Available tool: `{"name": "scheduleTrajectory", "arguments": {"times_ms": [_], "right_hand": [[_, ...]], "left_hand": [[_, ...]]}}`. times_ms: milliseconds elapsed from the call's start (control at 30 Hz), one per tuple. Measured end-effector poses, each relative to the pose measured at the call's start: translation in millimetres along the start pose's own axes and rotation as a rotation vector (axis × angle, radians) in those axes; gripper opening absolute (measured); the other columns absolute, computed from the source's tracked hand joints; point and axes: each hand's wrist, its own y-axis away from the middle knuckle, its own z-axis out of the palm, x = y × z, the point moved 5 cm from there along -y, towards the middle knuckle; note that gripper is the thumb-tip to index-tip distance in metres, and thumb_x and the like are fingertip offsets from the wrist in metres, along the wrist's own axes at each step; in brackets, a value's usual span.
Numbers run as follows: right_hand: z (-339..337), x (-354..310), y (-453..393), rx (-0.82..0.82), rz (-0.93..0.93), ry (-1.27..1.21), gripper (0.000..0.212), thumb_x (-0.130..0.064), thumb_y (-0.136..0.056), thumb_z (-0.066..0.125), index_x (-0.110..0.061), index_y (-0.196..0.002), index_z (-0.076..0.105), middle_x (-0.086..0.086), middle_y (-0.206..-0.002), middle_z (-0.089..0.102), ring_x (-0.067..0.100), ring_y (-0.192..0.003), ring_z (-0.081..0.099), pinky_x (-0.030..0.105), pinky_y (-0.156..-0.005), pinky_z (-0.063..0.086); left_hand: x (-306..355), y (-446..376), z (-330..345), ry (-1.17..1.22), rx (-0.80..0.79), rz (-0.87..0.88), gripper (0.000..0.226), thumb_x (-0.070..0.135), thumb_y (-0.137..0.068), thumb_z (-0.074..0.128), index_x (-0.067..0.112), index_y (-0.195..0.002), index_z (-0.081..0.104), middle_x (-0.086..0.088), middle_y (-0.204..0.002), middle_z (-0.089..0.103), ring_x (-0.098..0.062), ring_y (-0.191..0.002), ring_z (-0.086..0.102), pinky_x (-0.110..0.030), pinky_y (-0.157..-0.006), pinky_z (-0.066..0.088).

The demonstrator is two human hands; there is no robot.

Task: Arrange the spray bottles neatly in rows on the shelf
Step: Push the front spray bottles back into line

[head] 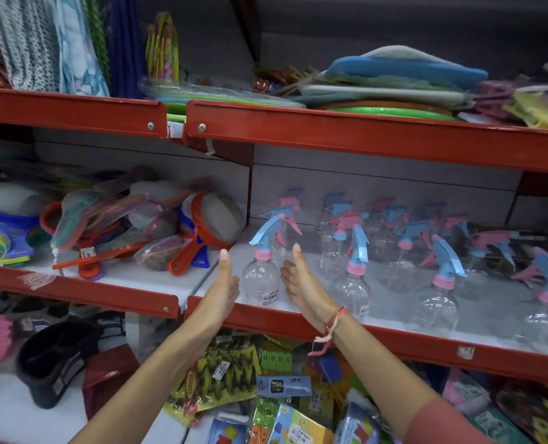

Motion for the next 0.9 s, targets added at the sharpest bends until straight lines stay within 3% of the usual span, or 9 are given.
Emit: {"name": "scheduleTrajectory", "arguments": {"times_ms": [67,167,467,700,833,900], "right_hand": [[4.7,-1.1,3.4,-0.024,0.001,0.000,0.078,-0.062,-0.093,0.013,-0.012,-0.153,0.007,0.008,-0.162,0.012,0.017,-0.148,0.017,0.034,-0.121,0.012],[8.5,-1.2,10.5,-0.037,-0.012,0.017,0.077,-0.062,-0.093,0.012,-0.013,-0.153,0.007,0.007,-0.162,0.012,0.016,-0.148,0.017,0.031,-0.120,0.012],[6.5,0.1,30.3,-0.034,0.034,-0.015,0.080,-0.063,-0.093,0.015,-0.009,-0.152,0.013,0.009,-0.161,0.015,0.016,-0.147,0.020,0.033,-0.122,0.014],[7.0,0.3,36.9,-0.032,0.021,0.030,0.080,-0.062,-0.092,0.016,-0.007,-0.150,0.017,0.010,-0.160,0.017,0.016,-0.146,0.023,0.033,-0.122,0.017],[-5.2,-0.5,45.4,-0.008,-0.013,0.051,0.077,-0.061,-0.093,0.017,-0.008,-0.149,0.024,0.009,-0.158,0.027,0.016,-0.144,0.031,0.032,-0.120,0.021],[-18.8,-2.5,53.7,0.030,-0.092,0.041,0.074,-0.060,-0.093,0.021,-0.010,-0.143,0.040,0.007,-0.150,0.044,0.014,-0.135,0.045,0.030,-0.116,0.031]], "left_hand": [[1.0,2.4,4.4,-0.012,-0.028,0.004,0.103,0.079,-0.071,0.009,0.006,-0.138,0.038,-0.011,-0.140,0.048,-0.020,-0.130,0.046,-0.034,-0.115,0.026],[2.8,-1.2,5.8,-0.002,-0.021,-0.011,0.098,0.073,-0.080,0.008,0.000,-0.144,0.024,-0.017,-0.155,0.026,-0.024,-0.143,0.028,-0.038,-0.120,0.017],[23.4,-0.3,14.2,-0.064,-0.043,0.001,0.087,0.060,-0.089,0.000,-0.004,-0.143,0.023,-0.017,-0.155,0.023,-0.025,-0.145,0.020,-0.037,-0.120,0.011],[18.5,-4.9,11.9,-0.033,-0.028,0.046,0.087,0.062,-0.088,0.000,-0.001,-0.142,0.028,-0.017,-0.154,0.027,-0.024,-0.144,0.025,-0.036,-0.119,0.013],[6.8,-9.8,0.5,-0.043,0.154,0.098,0.123,0.098,-0.051,0.011,0.019,-0.143,0.035,-0.006,-0.155,0.030,-0.022,-0.142,0.029,-0.045,-0.119,0.017],[7.3,-6.0,-3.3,-0.026,0.297,0.265,0.097,0.086,-0.069,0.014,0.024,-0.134,0.049,-0.003,-0.145,0.047,-0.020,-0.134,0.042,-0.046,-0.116,0.027]]}}
